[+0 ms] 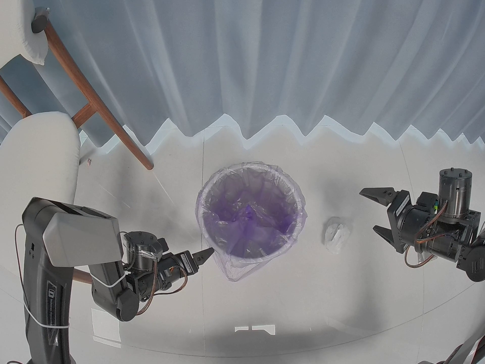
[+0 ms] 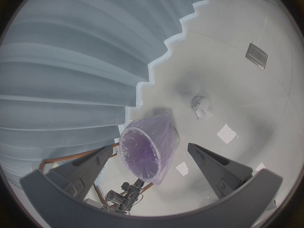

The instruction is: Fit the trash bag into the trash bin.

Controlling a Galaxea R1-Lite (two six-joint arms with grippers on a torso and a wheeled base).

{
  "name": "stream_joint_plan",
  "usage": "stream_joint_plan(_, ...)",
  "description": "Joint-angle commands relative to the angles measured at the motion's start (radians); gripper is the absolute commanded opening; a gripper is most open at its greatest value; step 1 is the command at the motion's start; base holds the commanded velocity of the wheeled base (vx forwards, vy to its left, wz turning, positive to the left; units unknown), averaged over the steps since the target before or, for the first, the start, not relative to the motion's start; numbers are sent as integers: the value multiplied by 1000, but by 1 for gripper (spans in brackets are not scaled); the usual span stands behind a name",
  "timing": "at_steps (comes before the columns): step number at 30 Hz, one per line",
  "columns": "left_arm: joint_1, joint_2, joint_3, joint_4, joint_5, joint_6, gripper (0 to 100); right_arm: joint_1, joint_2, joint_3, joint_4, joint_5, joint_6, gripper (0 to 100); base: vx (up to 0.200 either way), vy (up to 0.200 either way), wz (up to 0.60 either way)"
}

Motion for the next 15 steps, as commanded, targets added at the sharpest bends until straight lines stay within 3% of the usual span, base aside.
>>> stream_joint_plan(1,-44,-31,84,-36,-6,2,100,1,5,0,0,1,0,100,0,0,0)
stream_joint_plan(6,-104,-36,210,-129,-12,14,100,1,5,3,0,1,0,100,0,0,0)
stream_joint_plan(15,-115,-8,96,-123,-9,13,100,1,4,0,0,1,-1,100,0,0,0)
